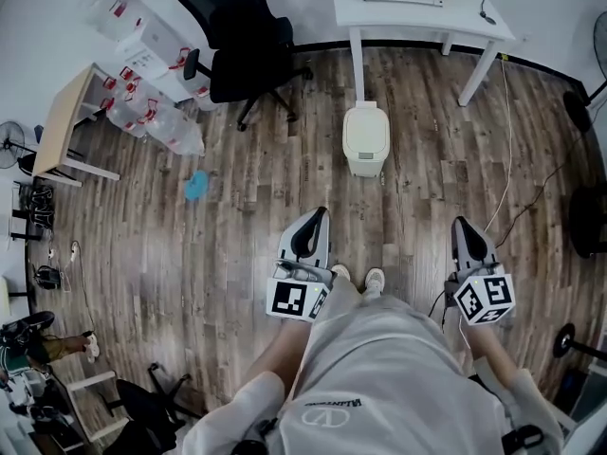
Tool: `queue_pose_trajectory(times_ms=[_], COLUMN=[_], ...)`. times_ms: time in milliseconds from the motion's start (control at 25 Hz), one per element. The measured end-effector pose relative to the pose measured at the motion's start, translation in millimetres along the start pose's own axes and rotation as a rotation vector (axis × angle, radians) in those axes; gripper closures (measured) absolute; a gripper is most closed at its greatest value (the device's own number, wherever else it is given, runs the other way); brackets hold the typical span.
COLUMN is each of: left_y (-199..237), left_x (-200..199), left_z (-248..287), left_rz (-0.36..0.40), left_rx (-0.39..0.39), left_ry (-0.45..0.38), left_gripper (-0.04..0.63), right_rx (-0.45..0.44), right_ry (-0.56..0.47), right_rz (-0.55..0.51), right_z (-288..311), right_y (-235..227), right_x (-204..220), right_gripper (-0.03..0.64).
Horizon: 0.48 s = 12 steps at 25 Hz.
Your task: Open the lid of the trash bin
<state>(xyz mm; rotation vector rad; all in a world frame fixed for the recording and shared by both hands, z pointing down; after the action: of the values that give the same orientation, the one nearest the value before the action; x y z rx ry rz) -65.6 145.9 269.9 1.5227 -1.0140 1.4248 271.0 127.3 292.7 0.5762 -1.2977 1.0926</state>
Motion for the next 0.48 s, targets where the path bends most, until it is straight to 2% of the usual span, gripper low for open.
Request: queue_pose_trajectory(times_ms=[160,480], left_y=[10,42], left_x=[5,18], left_z=[11,50], left_rz=[-0.008,-0.023], left_rx=[-0.014,0.017], left_ry=[0.012,0.032], left_gripper=[0.594,0.594], right_rx=[-0.011,-0.017], right_ry=[0.026,0.061], right_rz=[0.005,0.007], right_z=[19,67], right_y=[-3,0], right_x=[3,4], right_gripper=[0.601,0.6])
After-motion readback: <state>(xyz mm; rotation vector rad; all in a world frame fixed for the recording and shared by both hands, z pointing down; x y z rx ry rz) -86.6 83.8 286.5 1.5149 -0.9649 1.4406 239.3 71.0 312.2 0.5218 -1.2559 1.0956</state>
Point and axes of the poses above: the fingertips, and each gripper's own axes: z forward along the fingers, y to its left, x out of its underside, the point moved 9 cm from there along -z, backward along the fingers
